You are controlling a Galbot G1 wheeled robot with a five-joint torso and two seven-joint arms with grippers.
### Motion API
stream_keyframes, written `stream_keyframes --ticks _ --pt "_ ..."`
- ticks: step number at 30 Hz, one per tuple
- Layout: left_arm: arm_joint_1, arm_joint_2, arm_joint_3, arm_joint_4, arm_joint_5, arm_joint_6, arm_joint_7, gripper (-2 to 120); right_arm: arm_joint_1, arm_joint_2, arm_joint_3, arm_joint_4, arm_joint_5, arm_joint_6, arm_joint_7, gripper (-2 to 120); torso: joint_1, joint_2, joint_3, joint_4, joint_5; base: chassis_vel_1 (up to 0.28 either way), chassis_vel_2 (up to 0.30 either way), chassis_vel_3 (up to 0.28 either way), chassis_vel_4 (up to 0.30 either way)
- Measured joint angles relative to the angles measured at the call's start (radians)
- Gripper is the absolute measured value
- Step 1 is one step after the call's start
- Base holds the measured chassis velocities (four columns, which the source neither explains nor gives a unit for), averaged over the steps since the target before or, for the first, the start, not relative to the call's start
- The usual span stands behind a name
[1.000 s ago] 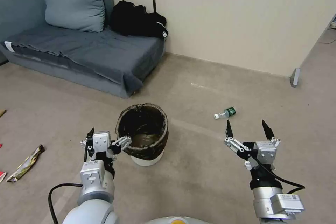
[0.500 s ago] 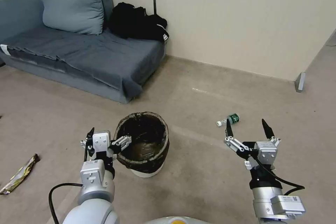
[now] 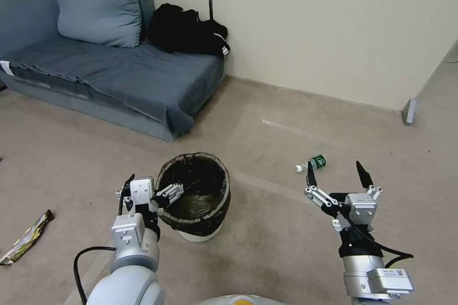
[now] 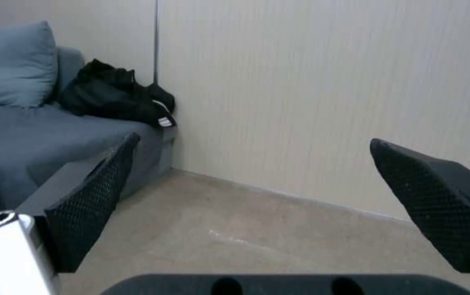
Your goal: Pick up the trash bin, then pick up the garbage from the floor and place it into the trash bin.
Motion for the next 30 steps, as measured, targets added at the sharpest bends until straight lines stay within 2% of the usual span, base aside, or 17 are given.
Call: stream_keyframes --ticks 7,11,22,30 --pt "-0.074 0.014 -0.018 0.044 -0.099 0.039 -0.011 100 0.001 0.0 -0.001 -0.009 -0.007 0.007 -0.006 100 0.0 0.0 0.0 0.0 0.0 0.0 0.0 0.0 0.0" --pt "-0.134 0.018 -0.032 0.113 -0.145 0.046 -0.026 100 0.002 0.0 -0.002 -0.015 -0.016 0.013 -0.01 100 0.0 0.0 0.0 0.0001 0.0 0.0 0.0 0.0 0.0" --pt "-0.171 0.008 -0.033 0.222 -0.152 0.052 -0.081 100 0.001 0.0 0.001 -0.024 -0.018 0.023 -0.011 100 0.0 0.0 0.0 0.0001 0.0 0.0 0.0 0.0 0.0" --pt "-0.18 0.003 -0.05 0.261 -0.129 0.045 -0.114 100 -0.001 0.0 0.001 -0.027 -0.019 0.029 -0.013 100 0.0 0.0 0.0 0.0001 0.0 0.0 0.0 0.0 0.0"
